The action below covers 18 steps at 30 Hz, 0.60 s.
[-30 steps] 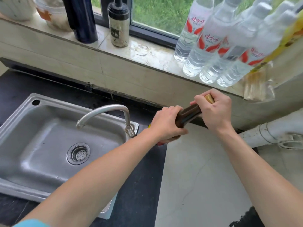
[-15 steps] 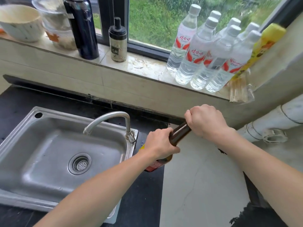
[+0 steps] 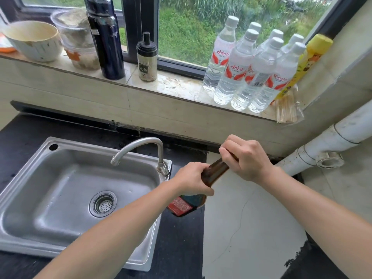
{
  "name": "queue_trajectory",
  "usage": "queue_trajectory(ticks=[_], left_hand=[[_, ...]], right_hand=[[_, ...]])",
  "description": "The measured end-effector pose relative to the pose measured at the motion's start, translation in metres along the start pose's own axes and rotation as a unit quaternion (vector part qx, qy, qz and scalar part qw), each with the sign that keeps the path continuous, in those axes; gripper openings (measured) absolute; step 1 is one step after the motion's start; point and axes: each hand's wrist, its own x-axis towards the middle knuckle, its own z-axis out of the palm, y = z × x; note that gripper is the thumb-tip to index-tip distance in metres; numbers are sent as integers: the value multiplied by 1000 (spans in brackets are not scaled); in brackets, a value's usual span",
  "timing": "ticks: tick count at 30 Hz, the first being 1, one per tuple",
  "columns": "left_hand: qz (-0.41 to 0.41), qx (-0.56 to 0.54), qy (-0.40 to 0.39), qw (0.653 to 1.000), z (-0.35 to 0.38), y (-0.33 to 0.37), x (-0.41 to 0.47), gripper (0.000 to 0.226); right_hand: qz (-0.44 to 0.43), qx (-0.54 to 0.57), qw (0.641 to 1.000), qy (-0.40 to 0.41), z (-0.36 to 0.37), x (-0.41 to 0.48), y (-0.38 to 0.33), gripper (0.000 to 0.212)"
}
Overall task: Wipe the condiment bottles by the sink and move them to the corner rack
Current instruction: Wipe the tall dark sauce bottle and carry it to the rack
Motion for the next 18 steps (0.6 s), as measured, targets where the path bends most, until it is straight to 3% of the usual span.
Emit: queue_trajectory(ticks=[2,4,7,10,12,15,18], left_hand=[[-10,25,32,999,5,4,-2,31],[-41,82,117,989,13,8,-3,31],[-75,149,212,963,21,16,-3,30],[-75,149,209,964,21,18,-3,30],[-75,109,185,974,16,13,-4,31],[-68,25,140,988,5,5,-8,34],[-50,28,104,993,3,2,-14,31]], right_hand=[[16,-16,1000,-2,0,1,-2,40],[137,-55,989,-28,2,9,-12,41],[362,-87,919,-131,-3,28,-24,29],[425,-82,879,-201,-12,42,-27,20],[381,-81,904,-177,-10,43,-28,26],[175,-46,983,-14,-3,27,-27,33],[65,-8,998,15,-3,15,-18,36]])
